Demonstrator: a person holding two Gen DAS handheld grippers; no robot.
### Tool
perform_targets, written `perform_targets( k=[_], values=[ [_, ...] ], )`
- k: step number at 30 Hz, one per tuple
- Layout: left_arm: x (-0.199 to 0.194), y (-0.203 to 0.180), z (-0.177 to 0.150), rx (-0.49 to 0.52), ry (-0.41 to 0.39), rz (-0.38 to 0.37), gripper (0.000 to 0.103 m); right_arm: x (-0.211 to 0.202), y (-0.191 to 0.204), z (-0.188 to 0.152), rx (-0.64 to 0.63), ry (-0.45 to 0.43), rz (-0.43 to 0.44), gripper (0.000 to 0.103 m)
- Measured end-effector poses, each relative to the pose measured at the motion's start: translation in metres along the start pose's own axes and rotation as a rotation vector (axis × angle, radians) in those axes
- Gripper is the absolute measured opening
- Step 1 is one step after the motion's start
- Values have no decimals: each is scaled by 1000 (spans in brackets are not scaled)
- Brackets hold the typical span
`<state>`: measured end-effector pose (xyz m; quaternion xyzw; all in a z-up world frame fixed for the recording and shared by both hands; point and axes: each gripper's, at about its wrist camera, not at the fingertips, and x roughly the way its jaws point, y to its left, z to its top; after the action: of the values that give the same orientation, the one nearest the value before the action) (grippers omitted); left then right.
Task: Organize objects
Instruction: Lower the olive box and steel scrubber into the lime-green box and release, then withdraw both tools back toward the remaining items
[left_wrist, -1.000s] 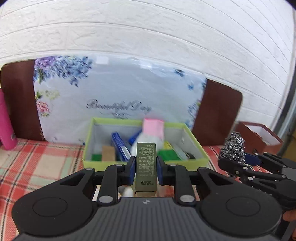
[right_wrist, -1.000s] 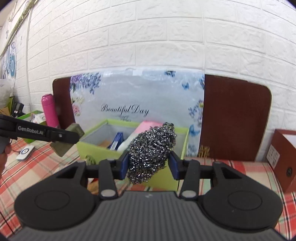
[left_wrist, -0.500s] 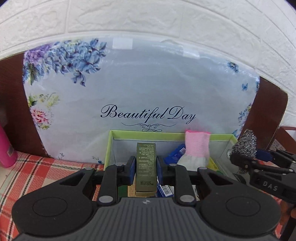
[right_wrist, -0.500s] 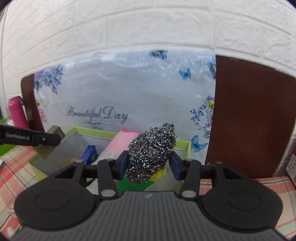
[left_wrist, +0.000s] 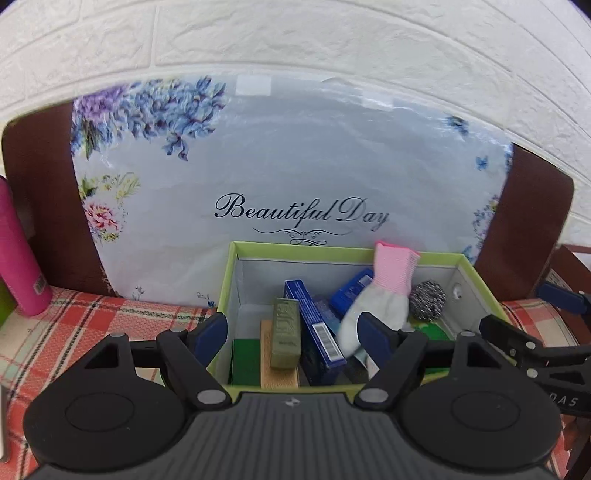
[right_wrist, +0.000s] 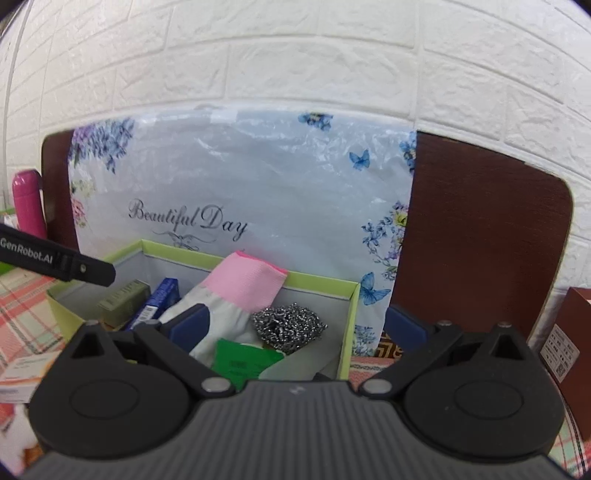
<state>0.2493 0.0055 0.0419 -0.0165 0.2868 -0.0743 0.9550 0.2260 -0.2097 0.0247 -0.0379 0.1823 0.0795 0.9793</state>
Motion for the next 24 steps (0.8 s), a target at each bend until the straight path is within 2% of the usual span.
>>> perform_targets(
  k=[6,11,17,24],
  values=[
    [-54,-18,-10,-7,-14,-3,81,-61,1,2,68,-34,27,103],
    [-88,-28,-32,-21,-6,-2,81,-104,8,-8,83,-39,49,103],
    [-108,-31,-61,-42,25,-8,81,-136,14,-27,141,-23,61,103],
    [-116,-29,-81,-64,58,-3,81,-151,20,-45,164,7,69,103]
  ],
)
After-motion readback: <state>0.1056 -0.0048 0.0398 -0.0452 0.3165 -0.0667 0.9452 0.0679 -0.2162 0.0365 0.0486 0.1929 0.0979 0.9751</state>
